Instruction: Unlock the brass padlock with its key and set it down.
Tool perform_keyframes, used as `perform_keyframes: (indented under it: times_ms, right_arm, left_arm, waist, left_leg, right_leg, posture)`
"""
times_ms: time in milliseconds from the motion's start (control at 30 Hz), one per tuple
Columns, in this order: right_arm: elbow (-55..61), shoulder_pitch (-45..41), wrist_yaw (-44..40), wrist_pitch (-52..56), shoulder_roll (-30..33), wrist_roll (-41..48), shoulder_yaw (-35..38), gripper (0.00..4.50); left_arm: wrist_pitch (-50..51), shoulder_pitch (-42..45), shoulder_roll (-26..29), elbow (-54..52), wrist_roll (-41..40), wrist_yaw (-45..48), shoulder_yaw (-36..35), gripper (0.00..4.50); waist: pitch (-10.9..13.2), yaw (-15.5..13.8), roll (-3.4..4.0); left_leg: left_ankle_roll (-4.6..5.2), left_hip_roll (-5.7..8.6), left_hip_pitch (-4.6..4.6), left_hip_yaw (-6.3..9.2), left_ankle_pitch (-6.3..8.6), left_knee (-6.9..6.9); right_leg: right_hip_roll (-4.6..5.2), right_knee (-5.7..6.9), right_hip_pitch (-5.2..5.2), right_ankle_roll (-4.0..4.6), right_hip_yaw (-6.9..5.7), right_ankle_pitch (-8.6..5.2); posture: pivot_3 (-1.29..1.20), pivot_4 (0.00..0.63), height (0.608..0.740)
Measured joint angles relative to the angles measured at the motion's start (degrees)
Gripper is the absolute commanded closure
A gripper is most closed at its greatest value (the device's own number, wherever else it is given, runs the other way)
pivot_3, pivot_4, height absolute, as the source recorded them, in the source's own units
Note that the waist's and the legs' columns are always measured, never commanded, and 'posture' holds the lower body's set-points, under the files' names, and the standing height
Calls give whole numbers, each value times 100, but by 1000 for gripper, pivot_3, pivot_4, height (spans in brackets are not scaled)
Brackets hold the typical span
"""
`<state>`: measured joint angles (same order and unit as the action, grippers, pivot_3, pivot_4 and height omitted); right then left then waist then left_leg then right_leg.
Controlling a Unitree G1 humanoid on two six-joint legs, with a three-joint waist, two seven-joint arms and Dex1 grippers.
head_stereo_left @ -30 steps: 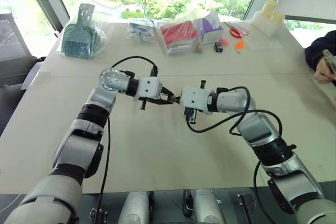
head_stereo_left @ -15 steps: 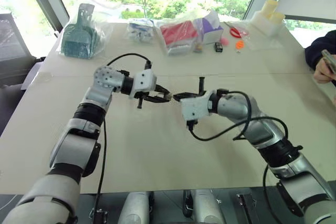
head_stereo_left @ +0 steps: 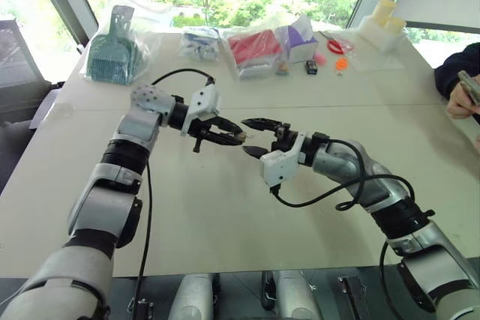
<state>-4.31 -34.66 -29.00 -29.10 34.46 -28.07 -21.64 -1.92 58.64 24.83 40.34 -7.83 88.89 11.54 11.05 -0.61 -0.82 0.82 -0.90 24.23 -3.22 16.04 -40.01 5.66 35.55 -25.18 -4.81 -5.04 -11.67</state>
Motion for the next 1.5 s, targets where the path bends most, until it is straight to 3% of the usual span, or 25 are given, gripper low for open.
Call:
perform_keyframes:
  times_ms: [100, 167, 233, 367, 767, 1033, 1067, 1200, 1233, 1333, 1500]
  right_arm:
    - [-103, -64, 55, -77, -101, -59, -1, 1207]
    - [-138, -139, 67, -146, -129, -90, -1, 1723]
    - [-182, -163, 81, -195, -146, -103, 0, 2460]
    - [-313, -172, 113, -319, -174, -196, -6, 4446]
    - [-393, -254, 141, -457, -184, -331, -13, 4446]
    - [-404, -254, 149, -461, -229, -336, -12, 4500]
    - [-404, -254, 149, -459, -229, -336, -12, 4500]
    - [-404, -254, 149, -450, -229, -335, -12, 4500]
    - [-404, -253, 149, -447, -227, -335, -12, 4500]
    - [-405, -254, 149, -444, -223, -331, -11, 4500]
    - [-477, -255, 151, -445, -208, -328, -8, 4500]
  left_arm:
    - [149, -2, 17, -144, -30, 31, -5, 3761]
    - [179, -20, 46, -226, -30, 45, -5, 3761]
    - [231, -40, 60, -278, -32, 52, -5, 3761]
    - [337, -110, 130, -320, -67, 48, -72, 3761]
    - [446, -125, 146, -334, -83, 34, -103, 3761]
    - [523, -125, 148, -353, -68, -337, -139, 114]
    - [546, -125, 174, -376, -76, -381, -167, 48]
    - [803, -126, 290, -583, -296, -549, -432, 48]
    - [926, -130, 373, -698, -390, -559, -490, 297]
    - [1164, -230, 611, -1088, -580, -558, -679, 1313]
    - [1559, -685, 759, -1679, -782, -564, -786, 3623]
  waist:
    - [0, 1, 0]
    - [0, 6, 0]
    - [0, 2, 0]
    - [0, 3, 0]
    - [0, 2, 1]
    - [0, 6, 1]
    - [0, 7, 1]
    - [0, 6, 1]
    - [0, 10, 1]
    - [0, 21, 1]
    - [0, 3, 1]
  left_leg:
    - [0, 0, 0, 0, 0, 0]
    - [0, 0, 0, 0, 0, 0]
    - [0, 0, 0, 0, 0, 0]
    - [0, 0, 0, 0, 0, 0]
    - [0, 0, 0, 0, 0, 0]
    - [0, 0, 0, 0, 0, 0]
    - [0, 0, 0, 0, 0, 0]
    - [-1, 0, 0, 1, 0, 0]
    - [-1, -1, 0, 1, 0, 0]
    - [-1, -1, -2, 2, -1, 0]
    - [-6, -1, -2, 2, -4, -1]
  right_leg:
    - [0, 0, 0, 0, 1, 0]
    - [0, 0, 0, 0, 1, 0]
    - [0, 0, 0, 0, 1, 0]
    - [0, 1, 0, 0, 1, 0]
    - [0, 1, 0, 0, 1, 0]
    - [0, 2, 0, 0, 1, 0]
    - [0, 2, 0, 0, 2, 0]
    - [0, 2, 0, 0, 1, 0]
    - [0, 2, 0, 0, 2, 0]
    - [0, 3, 0, 0, 2, 0]
    - [0, 7, 0, 0, 3, 0]
  posture:
    - [0, 150, 740]
    - [0, 150, 740]
    - [0, 150, 740]
    - [0, 150, 740]
    - [0, 150, 740]
    - [0, 150, 740]
    - [0, 150, 740]
    - [0, 150, 740]
    - [0, 150, 740]
    - [0, 150, 740]
    - [0, 150, 740]
